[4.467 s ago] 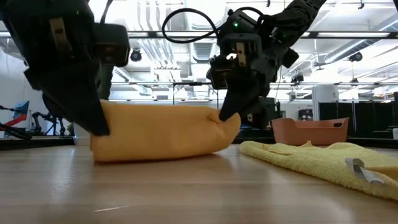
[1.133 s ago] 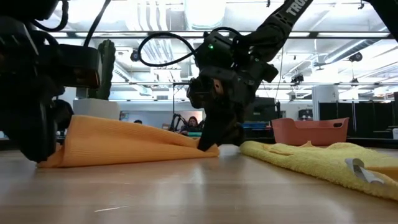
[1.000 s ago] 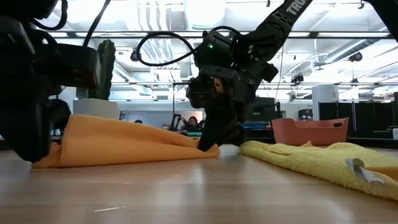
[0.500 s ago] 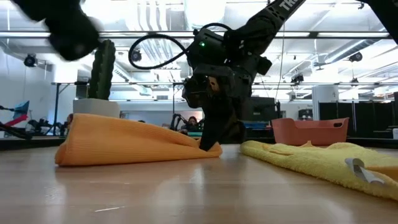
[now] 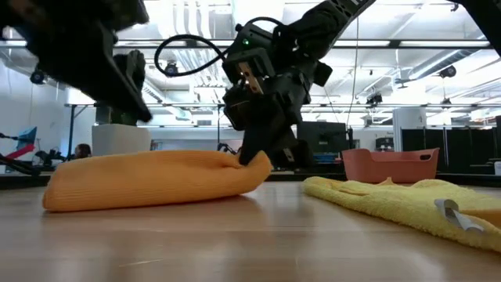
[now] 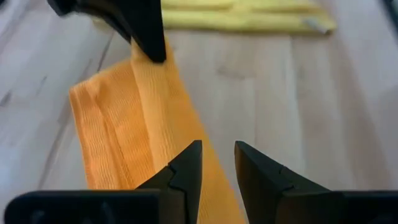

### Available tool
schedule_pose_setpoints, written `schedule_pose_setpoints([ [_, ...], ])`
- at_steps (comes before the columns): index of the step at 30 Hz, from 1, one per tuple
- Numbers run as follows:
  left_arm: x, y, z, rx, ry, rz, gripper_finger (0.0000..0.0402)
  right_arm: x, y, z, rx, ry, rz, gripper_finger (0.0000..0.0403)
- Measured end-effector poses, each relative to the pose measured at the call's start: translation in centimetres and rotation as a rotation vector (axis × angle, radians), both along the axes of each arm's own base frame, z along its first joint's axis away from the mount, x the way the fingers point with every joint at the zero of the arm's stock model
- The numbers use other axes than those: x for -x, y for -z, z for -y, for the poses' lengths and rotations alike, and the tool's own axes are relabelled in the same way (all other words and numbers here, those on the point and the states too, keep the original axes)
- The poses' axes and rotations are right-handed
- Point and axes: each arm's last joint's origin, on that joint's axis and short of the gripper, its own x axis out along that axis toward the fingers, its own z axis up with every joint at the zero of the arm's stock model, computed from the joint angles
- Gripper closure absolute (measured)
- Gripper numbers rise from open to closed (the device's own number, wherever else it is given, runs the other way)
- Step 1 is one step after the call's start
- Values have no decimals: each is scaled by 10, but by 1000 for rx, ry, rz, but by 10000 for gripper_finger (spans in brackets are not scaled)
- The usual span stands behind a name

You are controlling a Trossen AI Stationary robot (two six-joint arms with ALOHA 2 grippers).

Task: Roll microfiber towels into tight, uniform cylinder then place into a basket
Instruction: Roll the orange towel

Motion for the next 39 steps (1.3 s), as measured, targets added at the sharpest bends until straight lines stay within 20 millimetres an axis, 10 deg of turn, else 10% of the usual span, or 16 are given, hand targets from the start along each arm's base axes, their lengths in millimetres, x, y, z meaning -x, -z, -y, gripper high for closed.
schedule_pose_setpoints([
  [15, -5, 55, 8, 125, -165, -184, 322, 0, 12, -7, -44, 1, -60, 352],
  [26, -4, 55, 11, 157, -168, -196, 322, 0, -4, -5, 42, -139, 81, 246],
  [39, -1, 52, 18, 163, -72, -226, 322, 15, -44, 0, 401, -361, 254, 232],
])
